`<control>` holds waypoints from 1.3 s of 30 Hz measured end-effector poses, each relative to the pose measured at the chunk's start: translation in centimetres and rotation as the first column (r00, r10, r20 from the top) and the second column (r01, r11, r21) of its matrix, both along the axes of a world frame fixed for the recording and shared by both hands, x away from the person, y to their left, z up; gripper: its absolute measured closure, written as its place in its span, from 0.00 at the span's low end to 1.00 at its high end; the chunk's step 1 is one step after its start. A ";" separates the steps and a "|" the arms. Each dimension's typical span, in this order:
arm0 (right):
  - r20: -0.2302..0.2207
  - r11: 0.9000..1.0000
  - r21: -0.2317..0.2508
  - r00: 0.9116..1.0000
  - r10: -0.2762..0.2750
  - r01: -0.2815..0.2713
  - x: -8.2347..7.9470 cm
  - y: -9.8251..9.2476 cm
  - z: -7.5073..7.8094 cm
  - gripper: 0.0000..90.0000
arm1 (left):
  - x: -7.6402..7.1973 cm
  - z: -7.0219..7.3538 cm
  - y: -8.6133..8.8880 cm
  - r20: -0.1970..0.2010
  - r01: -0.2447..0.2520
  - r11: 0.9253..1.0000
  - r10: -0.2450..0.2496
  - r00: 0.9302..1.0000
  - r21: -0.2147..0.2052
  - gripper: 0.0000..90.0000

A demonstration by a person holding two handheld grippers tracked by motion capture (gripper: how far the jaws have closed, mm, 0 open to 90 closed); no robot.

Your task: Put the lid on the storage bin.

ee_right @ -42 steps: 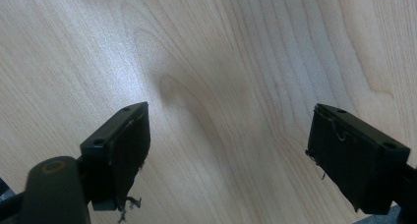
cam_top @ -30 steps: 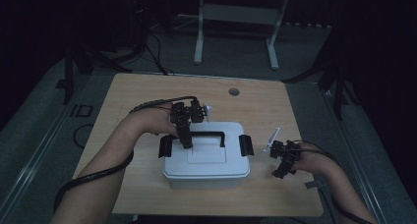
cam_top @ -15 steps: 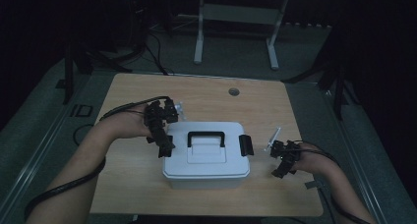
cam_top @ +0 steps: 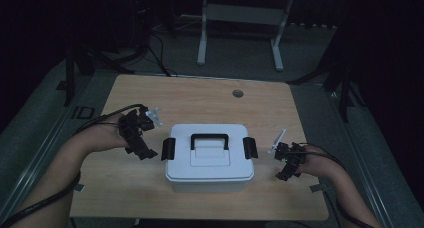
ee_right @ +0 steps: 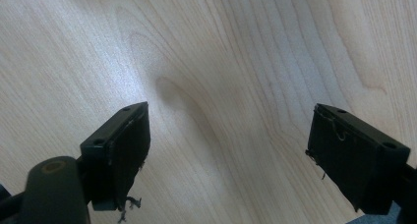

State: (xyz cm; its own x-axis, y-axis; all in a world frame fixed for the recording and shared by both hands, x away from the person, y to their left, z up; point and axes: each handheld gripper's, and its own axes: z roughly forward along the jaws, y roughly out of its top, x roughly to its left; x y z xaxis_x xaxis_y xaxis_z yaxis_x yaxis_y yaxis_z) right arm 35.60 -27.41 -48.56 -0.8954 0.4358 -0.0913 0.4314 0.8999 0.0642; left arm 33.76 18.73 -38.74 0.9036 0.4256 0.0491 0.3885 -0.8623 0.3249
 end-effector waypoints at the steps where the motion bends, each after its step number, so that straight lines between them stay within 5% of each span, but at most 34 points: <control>1: 0.001 1.000 0.001 1.000 -0.001 0.001 0.0 0.0 0.0 0.18 | -0.1 -0.2 0.4 -0.007 -0.008 1.000 0.008 1.000 -0.003 0.01; 11: 0.006 1.000 -0.006 1.000 0.003 -0.003 0.1 0.3 -0.1 0.18 | -1.6 -1.9 3.4 -0.022 -0.045 0.999 0.044 0.999 -0.007 0.01; 20: 0.004 1.000 -0.006 1.000 0.005 -0.005 0.1 0.5 -0.2 0.18 | -2.9 -4.6 6.1 -0.043 -0.090 0.994 0.087 0.995 -0.070 0.01; 24: 0.004 1.000 -0.011 1.000 0.010 -0.010 0.1 0.6 -0.2 0.18 | -3.3 -6.0 6.3 -0.057 -0.089 0.994 0.086 0.995 -0.056 0.01; 29: 0.009 1.000 -0.007 1.000 0.014 -0.014 0.1 0.7 -0.2 0.18 | -3.8 -7.5 6.8 -0.070 -0.102 0.989 0.095 0.993 -0.103 0.01; 39: 0.019 1.000 0.012 1.000 0.001 -0.001 0.0 0.4 -0.7 0.18 | -4.8 -10.6 7.1 -0.104 -0.104 0.989 0.093 0.990 -0.108 0.01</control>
